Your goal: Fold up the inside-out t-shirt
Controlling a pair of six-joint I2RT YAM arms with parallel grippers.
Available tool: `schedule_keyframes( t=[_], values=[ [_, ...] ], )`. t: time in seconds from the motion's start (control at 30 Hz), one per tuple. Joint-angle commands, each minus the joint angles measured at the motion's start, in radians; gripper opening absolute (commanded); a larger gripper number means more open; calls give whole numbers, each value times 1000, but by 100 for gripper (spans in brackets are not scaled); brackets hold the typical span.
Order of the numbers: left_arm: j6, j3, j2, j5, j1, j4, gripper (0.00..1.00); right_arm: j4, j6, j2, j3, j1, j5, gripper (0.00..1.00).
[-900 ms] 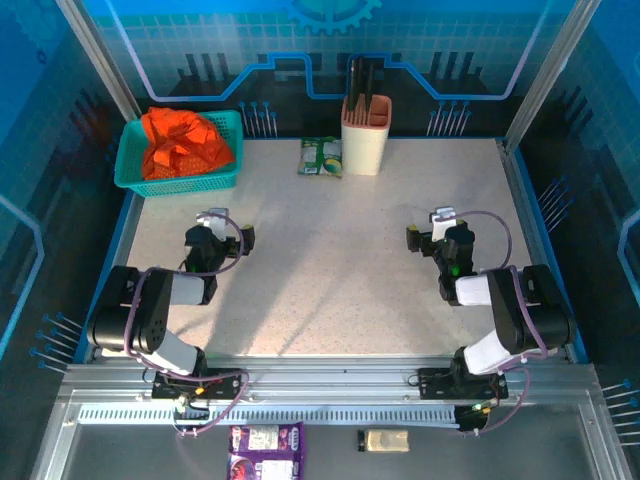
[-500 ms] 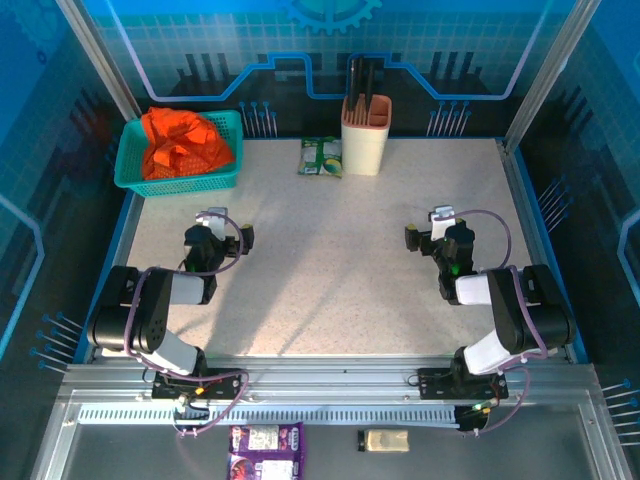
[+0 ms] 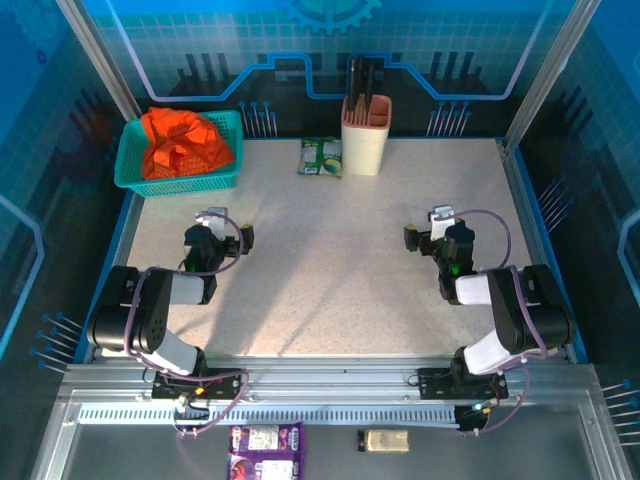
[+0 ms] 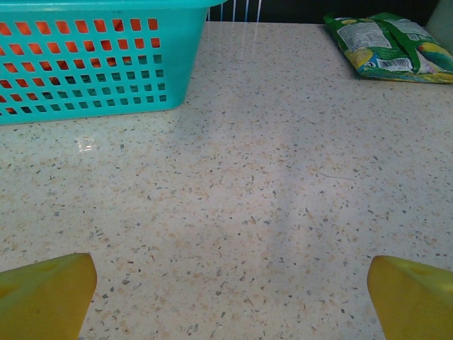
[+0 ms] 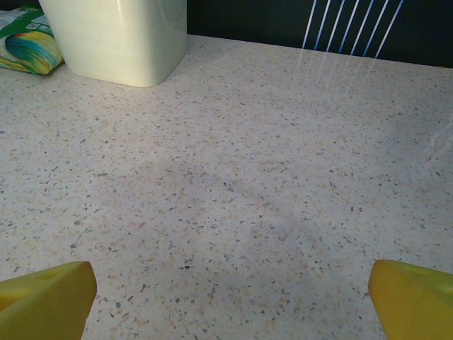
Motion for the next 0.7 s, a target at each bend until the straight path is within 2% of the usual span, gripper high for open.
schedule_keyframes(
  t=[0.0, 0.43, 0.53, 0.67],
  values=[
    [-13, 19, 10, -6, 8, 32, 99, 23, 9, 6, 20, -8, -4, 100],
    [-7, 23, -14, -6, 4, 8, 99, -3, 1, -17, 27, 6, 29, 100],
    [0, 44, -77, -39, -11, -86, 99, -106, -23, -89, 51, 24, 33, 100],
    [-30, 125, -157, -88, -15, -309, 99, -306, -50, -193, 115, 62, 50, 100]
  ],
)
